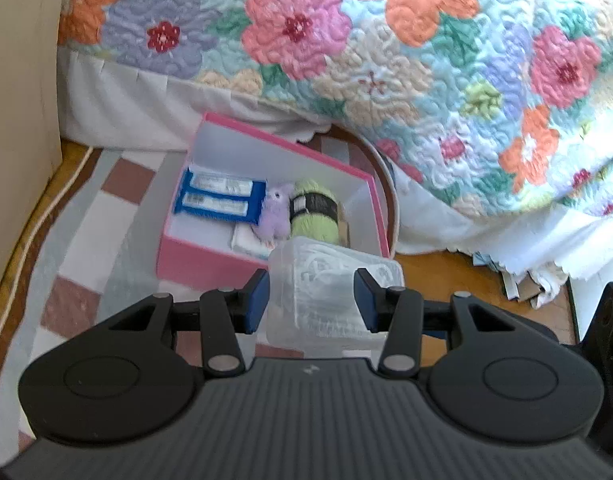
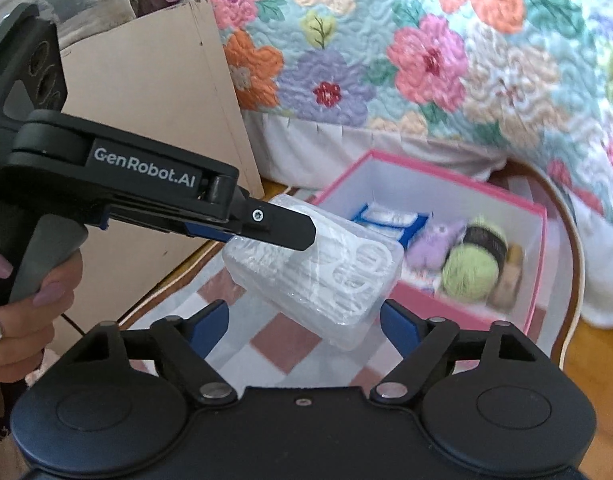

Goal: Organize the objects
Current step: 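Carry the floss-pick box with the left tool over the pink box, then lower the floss-pick box into the box and open the left tool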

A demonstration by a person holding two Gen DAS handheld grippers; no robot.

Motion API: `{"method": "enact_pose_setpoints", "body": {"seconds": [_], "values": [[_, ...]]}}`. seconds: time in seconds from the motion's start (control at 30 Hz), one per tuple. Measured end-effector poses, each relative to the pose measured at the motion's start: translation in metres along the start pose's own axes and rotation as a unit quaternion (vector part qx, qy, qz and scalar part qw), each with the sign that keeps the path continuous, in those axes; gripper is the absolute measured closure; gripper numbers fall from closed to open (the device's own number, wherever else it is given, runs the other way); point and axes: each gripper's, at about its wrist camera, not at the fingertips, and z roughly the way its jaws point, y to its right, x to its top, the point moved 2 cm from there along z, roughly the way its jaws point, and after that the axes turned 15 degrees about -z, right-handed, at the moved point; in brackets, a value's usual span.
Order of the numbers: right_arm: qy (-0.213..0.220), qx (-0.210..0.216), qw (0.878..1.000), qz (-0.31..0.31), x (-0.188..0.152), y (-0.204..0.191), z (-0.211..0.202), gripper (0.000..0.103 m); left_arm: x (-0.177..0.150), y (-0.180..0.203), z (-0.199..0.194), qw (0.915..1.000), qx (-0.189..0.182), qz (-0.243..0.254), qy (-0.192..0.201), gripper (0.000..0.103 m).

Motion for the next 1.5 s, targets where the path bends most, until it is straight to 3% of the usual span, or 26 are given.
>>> {"method": "enact_pose_setpoints", "body": {"seconds": [0.2,0.5,0.87,1.3,1.4,1.5], "values": [[-0.004,-0.003,1.0,0.007,0.024,0.037,0.026,0.028,0.034,0.008,0.03,0.9996,0.027,0.009,-0.005,0.058],[-0.029,0.041,0.993,0.102,0.021,0.093,0.102,0.036,0.071,-0.003,0.114,0.9945,0.096,0.023,-0.034,0.059],[-0.052,0.08,0.981,0.17,-0.012,0.112,0.176,0.037,0.071,-0.02,0.181,0.981,0.167,0.07,-0.071,0.059],[-0.089,0.062,0.978,0.179,-0.019,0.117,0.207,0.044,0.063,-0.015,0.212,0.9615,0.235,0.125,-0.069,0.06],[-0.088,0.053,0.979,0.174,-0.016,0.113,0.209,0.045,0.066,-0.018,0.21,0.9636,0.234,0.115,-0.061,0.06],[-0.09,0.046,0.98,0.172,-0.014,0.111,0.211,0.048,0.071,-0.025,0.201,0.9724,0.214,0.08,-0.049,0.06]]}}
